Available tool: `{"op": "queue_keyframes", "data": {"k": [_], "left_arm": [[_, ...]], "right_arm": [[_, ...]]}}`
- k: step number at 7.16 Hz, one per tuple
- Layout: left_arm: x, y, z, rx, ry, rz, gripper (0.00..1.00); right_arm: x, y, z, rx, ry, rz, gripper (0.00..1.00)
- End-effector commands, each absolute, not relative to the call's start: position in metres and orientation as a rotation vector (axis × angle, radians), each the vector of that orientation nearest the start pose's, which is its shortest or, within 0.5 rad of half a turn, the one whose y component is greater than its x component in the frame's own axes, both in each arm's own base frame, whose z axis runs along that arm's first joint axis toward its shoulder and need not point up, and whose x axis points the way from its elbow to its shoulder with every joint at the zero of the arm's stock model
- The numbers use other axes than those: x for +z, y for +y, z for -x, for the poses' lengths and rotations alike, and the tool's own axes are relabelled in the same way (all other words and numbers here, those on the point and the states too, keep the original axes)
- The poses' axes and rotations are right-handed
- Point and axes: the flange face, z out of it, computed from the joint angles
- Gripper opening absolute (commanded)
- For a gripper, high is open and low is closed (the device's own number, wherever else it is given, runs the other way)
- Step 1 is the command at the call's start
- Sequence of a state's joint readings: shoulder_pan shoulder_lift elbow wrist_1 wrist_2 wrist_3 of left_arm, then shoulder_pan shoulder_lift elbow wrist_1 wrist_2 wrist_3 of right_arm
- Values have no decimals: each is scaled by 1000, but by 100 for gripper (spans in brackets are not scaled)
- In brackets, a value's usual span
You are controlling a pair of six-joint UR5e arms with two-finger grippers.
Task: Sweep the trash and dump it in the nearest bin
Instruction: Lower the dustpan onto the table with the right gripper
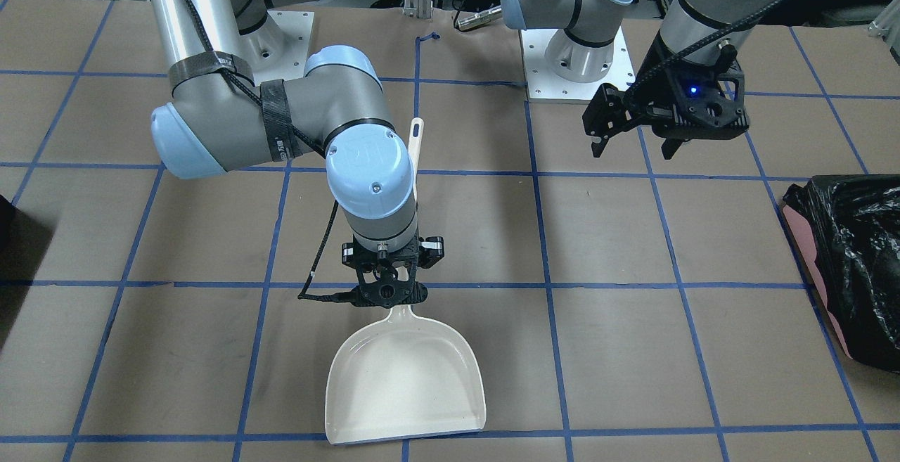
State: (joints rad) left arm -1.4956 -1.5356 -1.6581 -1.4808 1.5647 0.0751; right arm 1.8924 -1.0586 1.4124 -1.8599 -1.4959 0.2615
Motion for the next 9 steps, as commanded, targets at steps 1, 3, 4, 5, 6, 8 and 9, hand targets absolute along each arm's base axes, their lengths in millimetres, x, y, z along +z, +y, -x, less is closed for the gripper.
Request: {"op": "queue_keyframes", "data": {"k": [1, 3, 4, 5, 6, 8, 9], "left_arm": [[471, -489, 97, -63, 3144, 0, 100], [472, -489, 97, -66, 3144, 0, 100], [472, -489, 97, -68, 3144, 0, 100], [472, -489, 97, -68, 3144, 2, 100], [472, -489, 97, -68, 3142, 2, 100], [472, -489, 97, -65, 3142, 2, 100], [472, -489, 97, -68, 3142, 2, 100]], "right_arm": [[284, -585, -344, 152, 3088, 114, 0], [284, -586, -343, 152, 3089, 114, 0], [282, -586, -343, 156, 3090, 111, 0], [282, -585, -343, 160, 3088, 104, 0], [283, -585, -343, 160, 3084, 92, 17], [283, -585, -344, 163, 3078, 82, 34], [280, -585, -344, 167, 3080, 82, 40]]}}
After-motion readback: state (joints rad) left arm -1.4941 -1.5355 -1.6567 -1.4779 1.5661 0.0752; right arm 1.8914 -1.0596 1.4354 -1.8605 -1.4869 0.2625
